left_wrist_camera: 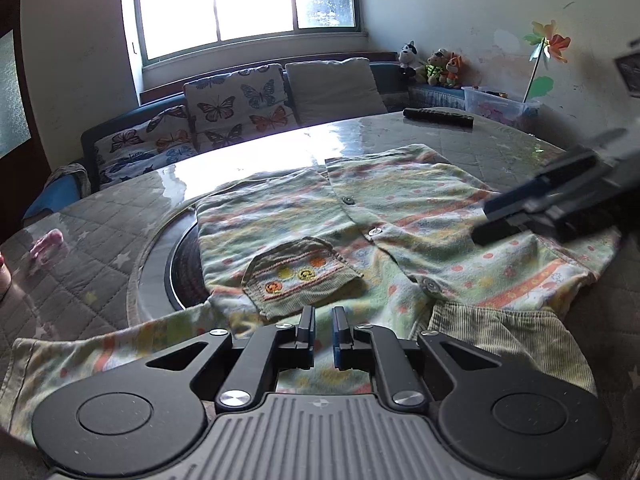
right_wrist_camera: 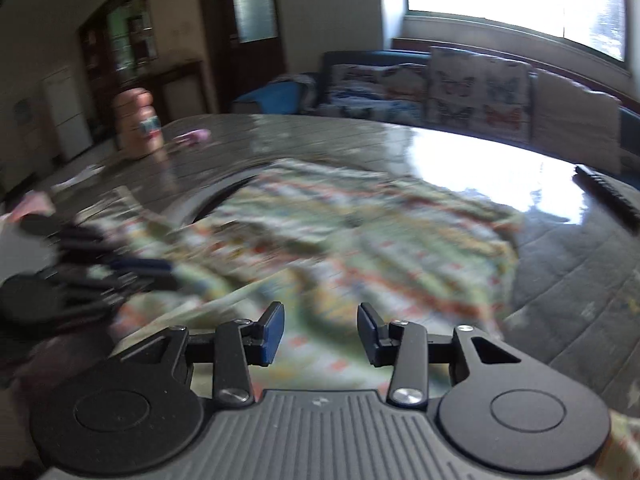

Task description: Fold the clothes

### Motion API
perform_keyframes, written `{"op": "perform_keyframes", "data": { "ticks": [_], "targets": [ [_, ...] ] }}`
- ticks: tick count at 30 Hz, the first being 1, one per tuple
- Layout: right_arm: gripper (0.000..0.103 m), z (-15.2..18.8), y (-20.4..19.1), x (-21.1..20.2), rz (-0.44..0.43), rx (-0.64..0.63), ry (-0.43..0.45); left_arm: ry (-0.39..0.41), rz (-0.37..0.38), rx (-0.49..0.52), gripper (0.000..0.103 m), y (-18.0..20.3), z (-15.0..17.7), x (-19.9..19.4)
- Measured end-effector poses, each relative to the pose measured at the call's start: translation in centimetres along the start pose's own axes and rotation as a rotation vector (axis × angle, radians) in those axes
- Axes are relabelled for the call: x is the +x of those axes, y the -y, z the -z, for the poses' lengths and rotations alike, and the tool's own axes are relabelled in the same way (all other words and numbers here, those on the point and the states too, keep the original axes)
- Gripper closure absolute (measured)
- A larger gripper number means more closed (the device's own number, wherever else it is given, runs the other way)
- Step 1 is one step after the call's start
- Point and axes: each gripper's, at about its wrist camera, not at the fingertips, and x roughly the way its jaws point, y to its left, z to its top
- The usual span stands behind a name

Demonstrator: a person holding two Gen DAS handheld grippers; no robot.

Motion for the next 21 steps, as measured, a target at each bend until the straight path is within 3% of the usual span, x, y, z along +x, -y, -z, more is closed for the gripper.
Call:
{"op": "perform_keyframes", "data": {
  "ticks": [7,11,13,21],
  "targets": [
    [0.064,2.1,-5.5,-0.3,-0.111,-0.072,-0.033,0.014,-0.002,-0.014,0.093,0.4,0.3,-0.6],
    [0.08,3.4,-6.9,0.8,-0.067,-0.102,-0.054,0.014,0.001,-0.013,0.093,0.4,0.2,-0.5],
    [0.097,3.5,-6.6,0.3,-0.057,-0.075,-0.045,0.01,0.002,-0.014,0.093,0.4,0.1,-0.3],
    [0.099,2.6,-3.6,-3.5,-0.062,0.074,0.04,-0.003,0.042,0.0,0.093,1.3,-0.6,1.5]
  ]
}}
